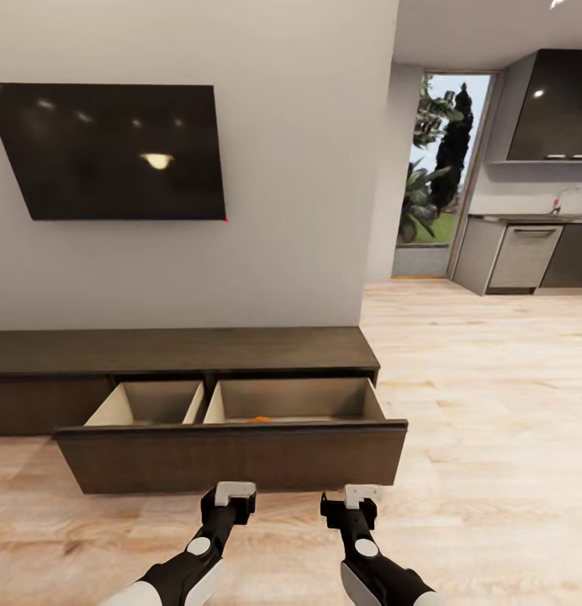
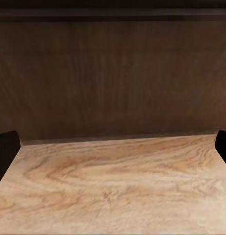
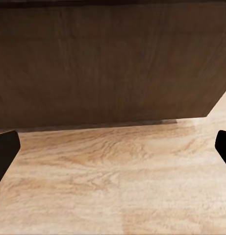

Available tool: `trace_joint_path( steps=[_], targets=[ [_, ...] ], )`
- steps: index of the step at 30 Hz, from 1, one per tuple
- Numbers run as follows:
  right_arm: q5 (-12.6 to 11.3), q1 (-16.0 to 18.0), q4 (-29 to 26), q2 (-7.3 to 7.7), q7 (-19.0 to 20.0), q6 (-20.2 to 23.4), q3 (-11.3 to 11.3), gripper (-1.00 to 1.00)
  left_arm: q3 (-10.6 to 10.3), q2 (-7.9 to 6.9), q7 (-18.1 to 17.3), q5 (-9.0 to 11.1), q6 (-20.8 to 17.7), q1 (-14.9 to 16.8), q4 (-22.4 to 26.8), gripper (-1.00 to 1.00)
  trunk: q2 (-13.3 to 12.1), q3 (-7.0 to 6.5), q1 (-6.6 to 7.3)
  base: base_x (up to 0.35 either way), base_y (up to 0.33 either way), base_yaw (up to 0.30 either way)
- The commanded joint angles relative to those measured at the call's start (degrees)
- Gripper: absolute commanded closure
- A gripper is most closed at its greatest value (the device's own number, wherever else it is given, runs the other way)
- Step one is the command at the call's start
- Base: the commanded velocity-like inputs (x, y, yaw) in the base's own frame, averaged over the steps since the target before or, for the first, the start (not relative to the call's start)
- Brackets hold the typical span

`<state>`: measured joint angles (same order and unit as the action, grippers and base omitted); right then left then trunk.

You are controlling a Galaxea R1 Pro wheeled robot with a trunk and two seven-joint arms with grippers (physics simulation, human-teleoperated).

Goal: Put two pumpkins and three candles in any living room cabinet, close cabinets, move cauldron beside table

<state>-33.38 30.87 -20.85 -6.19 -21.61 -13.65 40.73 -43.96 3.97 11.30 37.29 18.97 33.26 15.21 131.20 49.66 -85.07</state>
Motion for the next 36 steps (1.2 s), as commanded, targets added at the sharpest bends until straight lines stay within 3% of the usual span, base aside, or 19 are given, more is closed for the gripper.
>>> trace_joint_path(
  steps=[1, 11, 22, 33, 36],
  targets=[
    [-0.61, 0.07, 0.02, 0.01, -0.27, -0.32, 0.49, -1.00, -0.50, -0.01, 0.41, 0.24, 0.19, 0.05, -0.01, -1.00, 0.02, 0.06, -0.02, 0.326, 0.000, 0.000],
    [-0.63, 0.07, 0.09, -0.04, -0.27, -0.32, 0.49, -1.00, -0.51, -0.01, 0.39, 0.24, 0.20, 0.05, -0.01, -1.00, 0.02, 0.06, -0.02, 0.297, 0.000, 0.000],
    [-0.63, 0.07, 0.11, -0.02, -0.27, -0.32, 0.49, -1.00, -0.51, -0.01, 0.31, 0.35, 0.27, 0.05, 0.01, -1.00, 0.02, 0.06, -0.02, 0.038, 0.000, 0.000],
    [-0.35, 0.05, -0.32, -0.04, -0.27, -0.57, 0.58, -1.00, -0.49, 0.03, 0.06, 0.21, -0.20, 0.05, -0.01, -1.00, 4.43, 2.03, -2.44, 0.001, 0.000, 0.000],
    [-0.29, 0.00, -0.57, 0.01, -0.27, -2.63, 0.72, -1.00, -0.51, 0.05, -0.63, 0.23, -0.46, 0.05, -0.01, -1.00, 5.64, 2.57, -3.10, 0.000, 0.000, 0.000]
  ],
)
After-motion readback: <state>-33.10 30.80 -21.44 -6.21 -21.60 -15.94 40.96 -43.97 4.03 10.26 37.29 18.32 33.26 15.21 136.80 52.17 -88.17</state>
